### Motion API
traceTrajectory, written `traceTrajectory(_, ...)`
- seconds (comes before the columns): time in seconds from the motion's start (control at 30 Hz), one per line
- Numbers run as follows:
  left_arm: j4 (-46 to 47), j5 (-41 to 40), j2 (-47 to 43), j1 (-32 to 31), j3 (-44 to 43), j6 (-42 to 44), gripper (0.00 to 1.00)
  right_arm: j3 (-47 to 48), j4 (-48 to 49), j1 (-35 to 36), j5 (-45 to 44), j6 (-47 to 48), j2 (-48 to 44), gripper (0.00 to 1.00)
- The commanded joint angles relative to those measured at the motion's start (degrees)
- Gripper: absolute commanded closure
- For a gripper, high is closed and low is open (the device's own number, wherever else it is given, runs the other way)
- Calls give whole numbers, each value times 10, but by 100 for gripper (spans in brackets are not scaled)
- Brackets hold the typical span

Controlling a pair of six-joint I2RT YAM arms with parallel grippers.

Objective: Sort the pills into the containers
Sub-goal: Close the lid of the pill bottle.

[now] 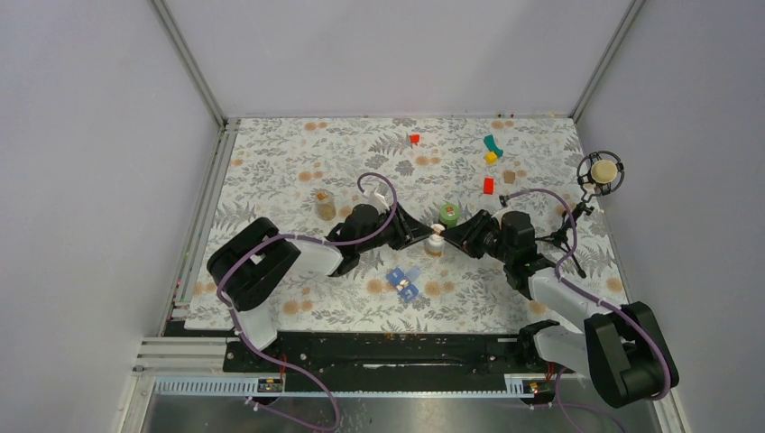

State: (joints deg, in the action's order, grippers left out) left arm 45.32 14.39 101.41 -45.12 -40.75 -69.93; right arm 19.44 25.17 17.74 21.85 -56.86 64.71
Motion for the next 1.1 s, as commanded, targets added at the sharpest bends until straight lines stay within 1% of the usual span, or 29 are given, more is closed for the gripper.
traceTrajectory(0.0, -18, 40, 14, -14, -12, 21, 65, -6, -6, 6, 7, 14, 22, 80)
traceTrajectory(0.07, -20, 42, 16, -15, -12, 25, 65, -11, 2, 5, 12, 13, 29, 87)
traceTrajectory(0.17, -27, 40, 17, -15, -13, 29, 66, -20, 18, 4, 16, 12, 38, 93)
traceTrajectory(0.23, -28, 38, 20, -16, -13, 30, 66, -24, 26, 4, 19, 11, 43, 100)
traceTrajectory(0.37, -26, 37, 22, -15, -13, 30, 64, -32, 37, 3, 23, 13, 49, 100)
traceTrajectory(0.53, -28, 30, 6, -15, -17, 40, 52, -27, 35, -3, 31, 12, 37, 100)
traceTrajectory(0.63, -43, 26, -12, -13, -22, 54, 50, -6, 9, -5, 29, 20, 26, 100)
traceTrajectory(0.7, -54, 22, -25, -11, -22, 63, 50, 9, -8, -6, 28, 26, 21, 95)
traceTrajectory(0.87, -78, 6, -65, -6, -14, 91, 50, 47, -44, -7, 31, 47, 25, 76)
traceTrajectory(0.97, -95, -1, -83, -4, -10, 107, 50, 65, -50, -7, 41, 55, 36, 71)
traceTrajectory(1.07, -103, -9, -95, -2, -8, 113, 49, 76, -49, -7, 51, 61, 48, 68)
